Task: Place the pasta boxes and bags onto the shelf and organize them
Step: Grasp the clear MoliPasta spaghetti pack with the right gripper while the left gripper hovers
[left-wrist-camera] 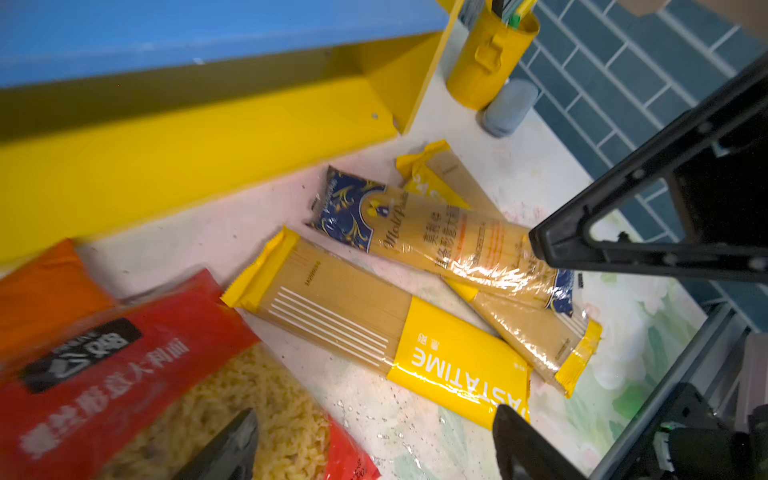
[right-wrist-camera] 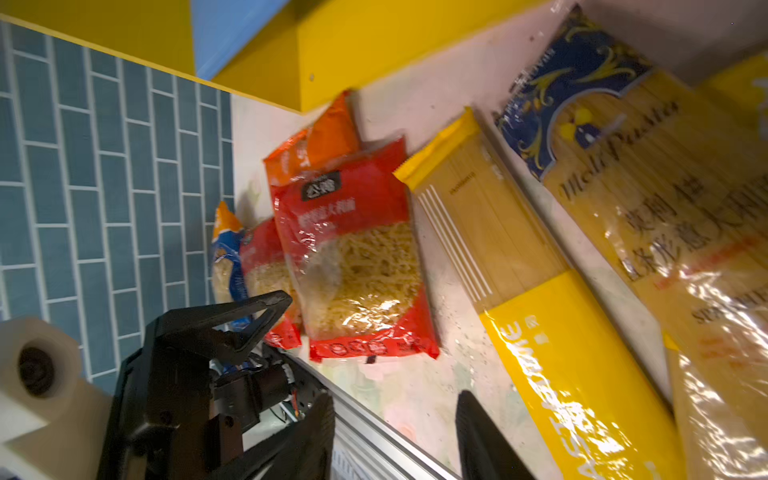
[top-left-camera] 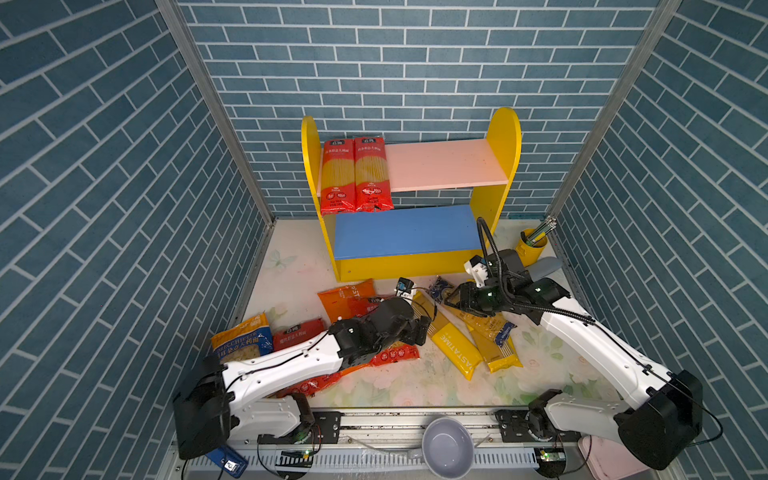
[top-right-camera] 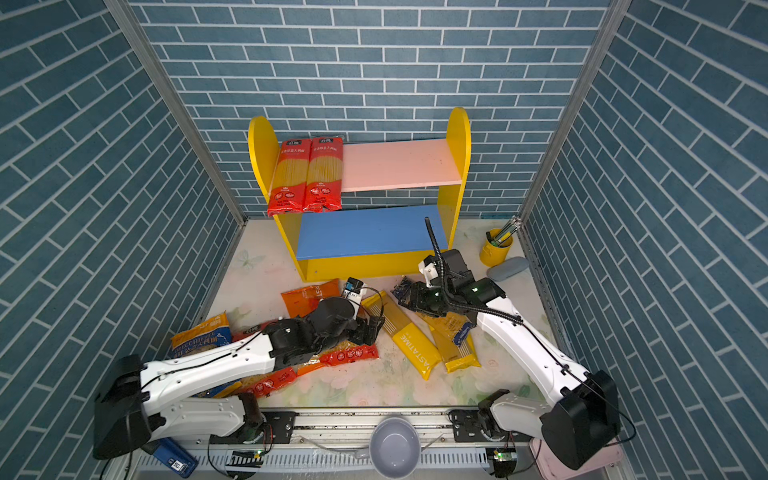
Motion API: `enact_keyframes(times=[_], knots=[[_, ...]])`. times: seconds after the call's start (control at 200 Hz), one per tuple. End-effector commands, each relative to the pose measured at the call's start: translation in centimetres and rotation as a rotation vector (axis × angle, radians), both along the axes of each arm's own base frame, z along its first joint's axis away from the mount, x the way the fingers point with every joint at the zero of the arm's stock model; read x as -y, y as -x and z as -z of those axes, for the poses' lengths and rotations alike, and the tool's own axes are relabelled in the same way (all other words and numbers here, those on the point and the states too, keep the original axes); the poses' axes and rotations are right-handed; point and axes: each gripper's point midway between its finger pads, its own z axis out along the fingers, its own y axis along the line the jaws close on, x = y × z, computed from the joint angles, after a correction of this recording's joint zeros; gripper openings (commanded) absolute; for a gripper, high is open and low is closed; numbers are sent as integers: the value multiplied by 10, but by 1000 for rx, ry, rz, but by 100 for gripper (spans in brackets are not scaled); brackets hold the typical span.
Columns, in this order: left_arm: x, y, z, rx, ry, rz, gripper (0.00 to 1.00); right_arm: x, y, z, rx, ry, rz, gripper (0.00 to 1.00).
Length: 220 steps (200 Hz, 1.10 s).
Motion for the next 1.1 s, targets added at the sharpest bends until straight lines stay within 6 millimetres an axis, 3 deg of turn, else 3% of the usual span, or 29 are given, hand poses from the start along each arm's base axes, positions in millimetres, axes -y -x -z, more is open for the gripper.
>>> enact_keyframes(times=[0.0,0.135,0.27,0.45,0.59,0.83,1.095], knots=[[16,3,7,-23,34,3,89,15,5,33,-10,114,-22,48],[15,7,33,-68,-34,-11,89,37,-1,58,-23,223,32,49],[18,8,44,-91,-60,1,93,85,-17,77,-52,339,170,52],[41,8,51,-131,-24,37,97,139,-41,86,-61,456,306,60],[56,6,62,-160,9,46,97,156,-54,99,-100,458,357,61],[62,5,66,-161,39,45,97,143,-43,117,-194,387,310,59],[60,0,69,-156,45,25,97,87,-11,91,-240,140,264,55]])
